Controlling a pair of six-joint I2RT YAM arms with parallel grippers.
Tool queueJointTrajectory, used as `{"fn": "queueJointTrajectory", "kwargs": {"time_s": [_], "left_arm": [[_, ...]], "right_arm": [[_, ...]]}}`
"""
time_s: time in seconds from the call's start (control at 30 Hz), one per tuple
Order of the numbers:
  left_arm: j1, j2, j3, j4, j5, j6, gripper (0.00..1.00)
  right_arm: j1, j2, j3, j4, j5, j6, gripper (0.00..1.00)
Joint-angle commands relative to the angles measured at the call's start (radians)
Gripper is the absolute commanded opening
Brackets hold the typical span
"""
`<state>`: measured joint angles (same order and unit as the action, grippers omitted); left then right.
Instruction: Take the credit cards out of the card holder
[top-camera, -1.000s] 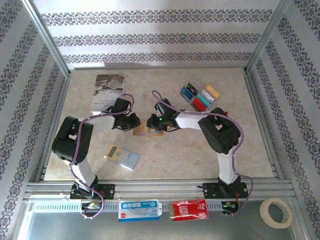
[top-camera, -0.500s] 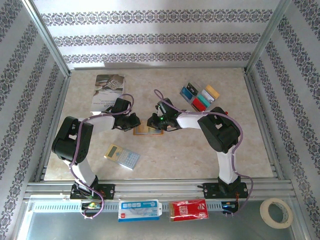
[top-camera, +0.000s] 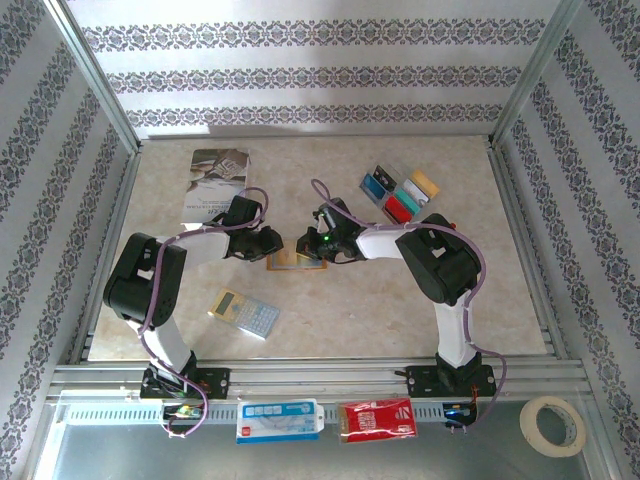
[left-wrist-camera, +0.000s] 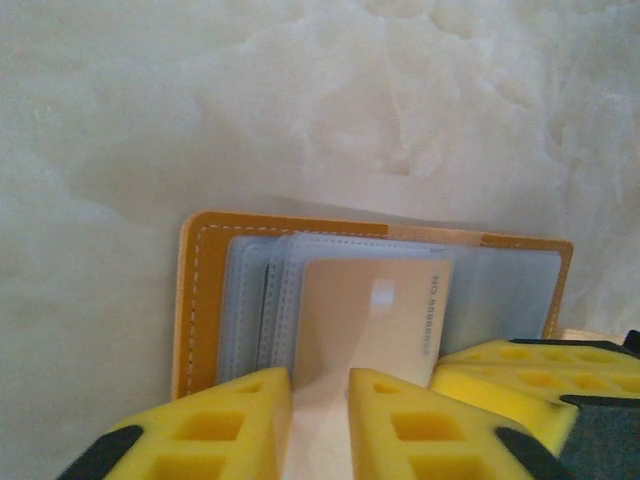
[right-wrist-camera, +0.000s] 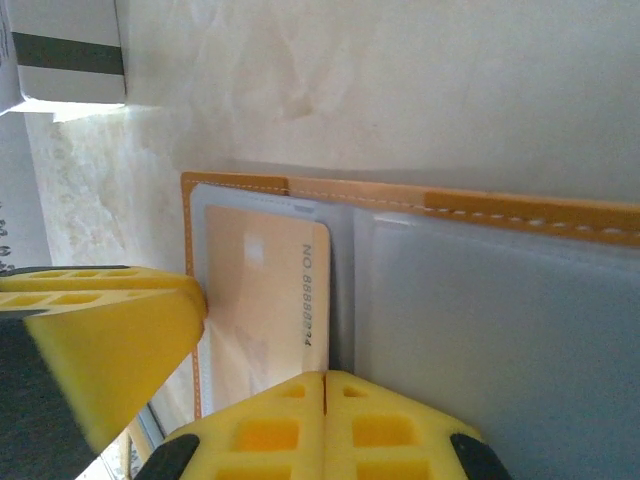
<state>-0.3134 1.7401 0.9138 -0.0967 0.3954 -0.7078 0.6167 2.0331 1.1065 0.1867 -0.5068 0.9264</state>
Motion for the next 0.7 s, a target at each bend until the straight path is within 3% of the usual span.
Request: {"fn": "queueJointTrajectory", "kwargs": {"time_s": [0.0,0.43,0.67], "left_arm": [[-0.005,-0.016,-0.016,-0.052,-0.038,0.025,0.29],[-0.02,-0.097,0.003,-0.036,0.036,0.022,0.29],[-0.028,-0.043,0.013,-0.037,0.08,0.024,0.25]], "right_arm": [[-0.018,-0.036,-0.036,0.004,0.013,0.001,0.03],[-0.025,-0.05,-0.056,-0.003,0.01,-0.006,0.03],[-0.026,-0.048,-0.052,-0.002,0.01,-0.008,0.04]]}}
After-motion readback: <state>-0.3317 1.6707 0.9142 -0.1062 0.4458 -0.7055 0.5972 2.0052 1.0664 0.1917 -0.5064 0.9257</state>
